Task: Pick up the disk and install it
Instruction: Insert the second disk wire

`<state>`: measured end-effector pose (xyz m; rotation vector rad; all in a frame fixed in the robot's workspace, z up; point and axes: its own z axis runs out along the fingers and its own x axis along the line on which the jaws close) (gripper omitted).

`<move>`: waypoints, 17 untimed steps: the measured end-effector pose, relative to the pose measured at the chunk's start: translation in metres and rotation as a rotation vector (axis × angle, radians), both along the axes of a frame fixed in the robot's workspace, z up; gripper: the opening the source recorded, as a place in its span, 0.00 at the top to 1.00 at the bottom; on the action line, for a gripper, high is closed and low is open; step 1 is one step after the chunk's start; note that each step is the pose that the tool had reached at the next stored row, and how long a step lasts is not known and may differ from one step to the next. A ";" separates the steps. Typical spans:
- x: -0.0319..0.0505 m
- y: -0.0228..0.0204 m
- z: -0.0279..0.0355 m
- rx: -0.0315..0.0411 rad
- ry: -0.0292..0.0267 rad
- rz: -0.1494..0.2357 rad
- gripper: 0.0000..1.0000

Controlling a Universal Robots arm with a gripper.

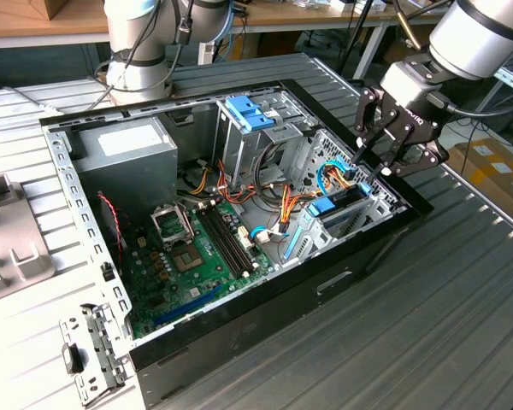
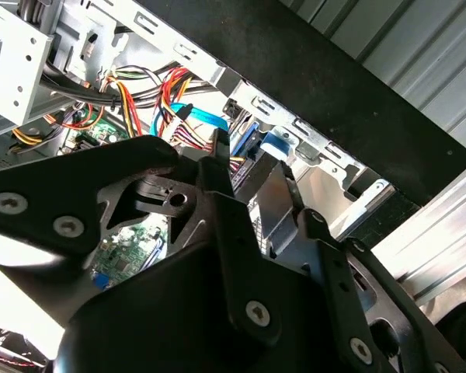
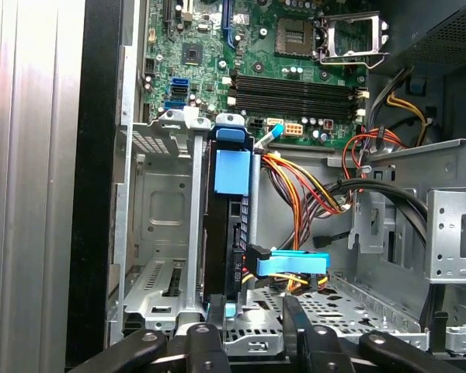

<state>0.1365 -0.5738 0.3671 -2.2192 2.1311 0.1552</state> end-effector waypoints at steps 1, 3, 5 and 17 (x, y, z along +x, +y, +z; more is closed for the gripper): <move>-0.0003 -0.0001 0.0010 -0.0002 -0.0002 0.000 0.58; -0.0058 0.0000 0.0024 0.0001 -0.0027 0.000 0.58; -0.0122 0.0000 0.0026 0.0001 -0.0045 0.000 0.58; -0.0222 -0.0018 0.0070 0.0095 -0.0076 0.000 0.58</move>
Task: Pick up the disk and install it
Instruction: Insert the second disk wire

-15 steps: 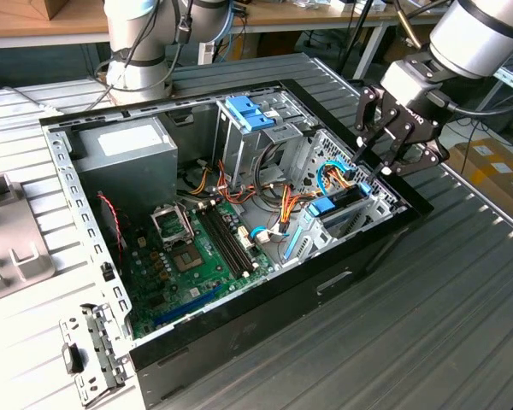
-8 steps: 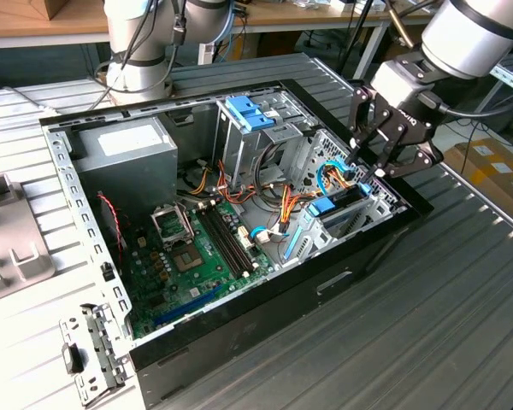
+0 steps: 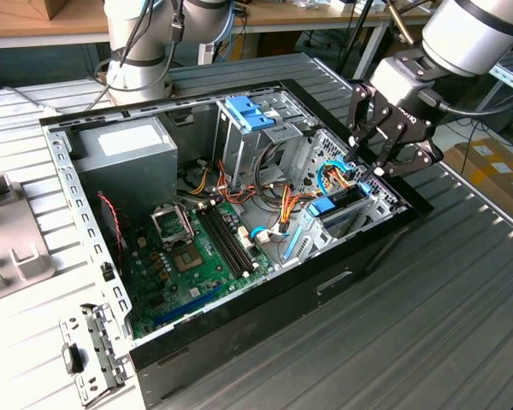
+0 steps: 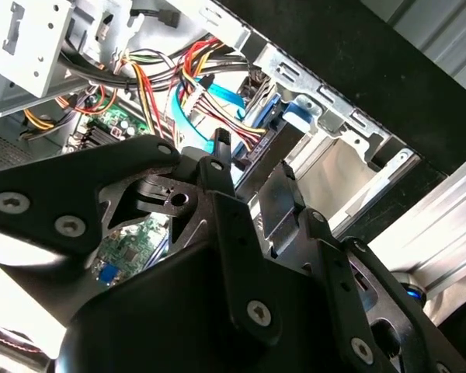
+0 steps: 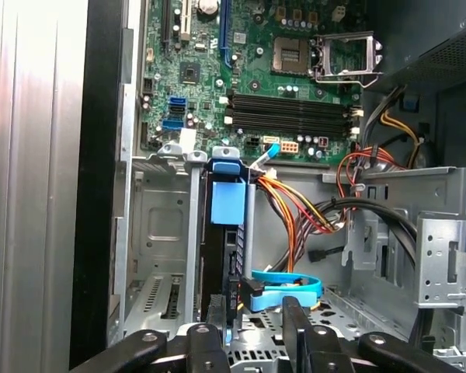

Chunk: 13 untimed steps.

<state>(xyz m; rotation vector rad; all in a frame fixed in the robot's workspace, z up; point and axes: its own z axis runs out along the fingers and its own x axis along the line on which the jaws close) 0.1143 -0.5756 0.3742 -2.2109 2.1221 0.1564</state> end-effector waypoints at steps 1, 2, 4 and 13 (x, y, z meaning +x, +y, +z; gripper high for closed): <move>-0.0001 -0.0007 -0.0006 0.0003 0.0000 0.000 0.58; -0.0001 -0.0016 -0.0017 0.0005 0.0000 0.000 0.58; -0.0002 -0.0030 -0.0044 0.0004 0.0000 0.000 0.58; -0.0003 -0.0040 -0.0085 -0.0010 0.0001 0.000 0.59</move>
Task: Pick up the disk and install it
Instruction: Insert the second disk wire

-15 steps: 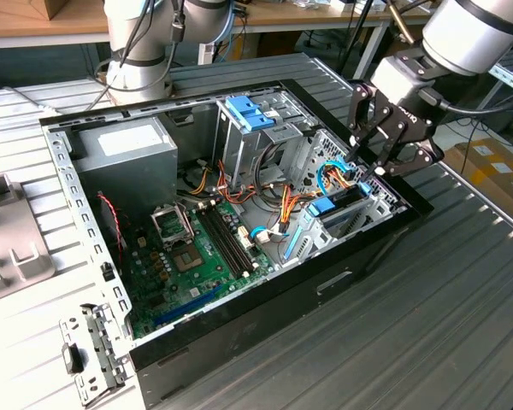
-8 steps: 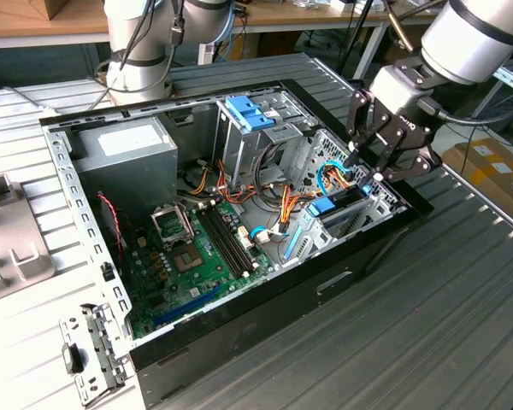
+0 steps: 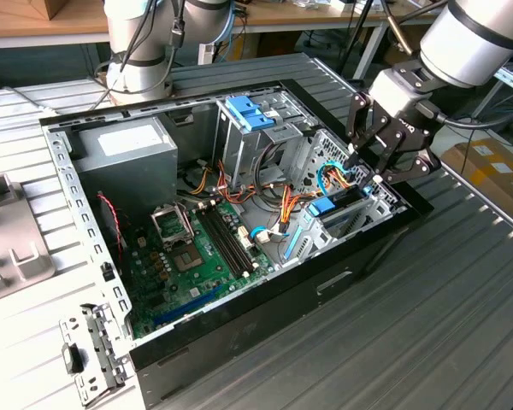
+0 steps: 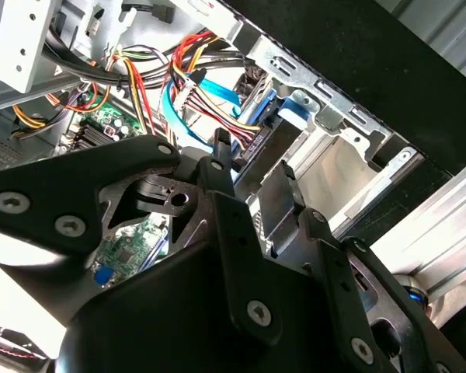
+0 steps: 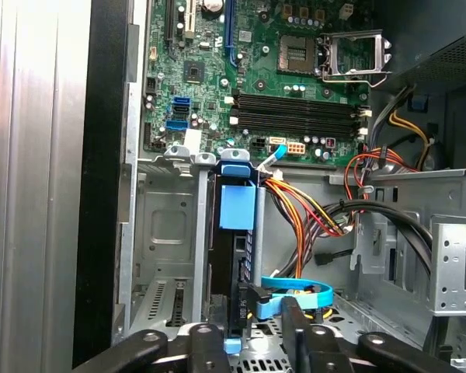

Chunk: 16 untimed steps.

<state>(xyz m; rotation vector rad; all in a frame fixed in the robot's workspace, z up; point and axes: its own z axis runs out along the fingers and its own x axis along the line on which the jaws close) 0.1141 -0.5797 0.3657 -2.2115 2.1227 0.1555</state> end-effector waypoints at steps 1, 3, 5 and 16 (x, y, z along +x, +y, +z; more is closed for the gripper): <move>0.0000 0.0000 0.0000 -0.0001 0.0000 0.000 0.66; 0.0000 0.0000 0.0000 -0.0005 0.0000 0.000 0.72; 0.0000 0.0000 0.0000 -0.0007 0.0000 0.000 0.78; -0.0078 -0.0020 -0.0035 -0.0013 -0.0001 0.000 0.84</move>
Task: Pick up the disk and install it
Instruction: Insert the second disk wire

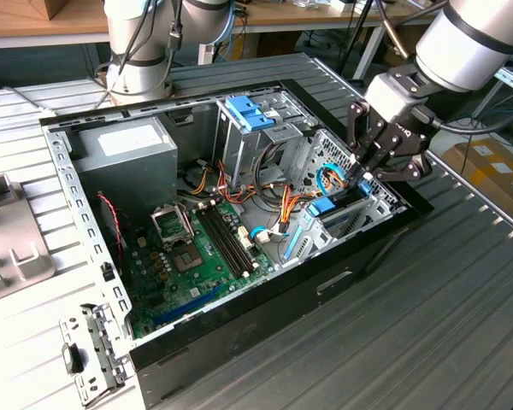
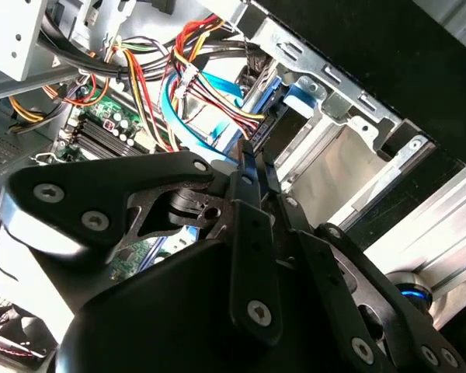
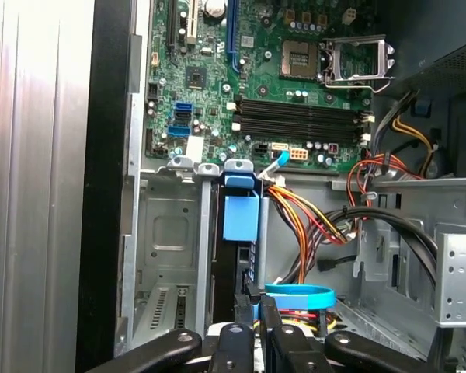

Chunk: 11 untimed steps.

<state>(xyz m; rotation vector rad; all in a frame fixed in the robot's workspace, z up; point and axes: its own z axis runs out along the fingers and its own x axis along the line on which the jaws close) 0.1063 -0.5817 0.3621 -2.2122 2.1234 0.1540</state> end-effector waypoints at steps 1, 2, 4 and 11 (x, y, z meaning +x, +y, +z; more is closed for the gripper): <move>-0.0004 -0.0001 -0.0012 0.0000 0.0000 0.000 0.84; -0.0006 -0.0001 -0.0018 0.0001 0.0000 0.000 0.84; -0.0007 -0.0006 -0.0049 0.0008 0.0000 0.000 0.84; -0.0007 -0.0077 -0.0095 0.0411 0.0001 0.000 0.84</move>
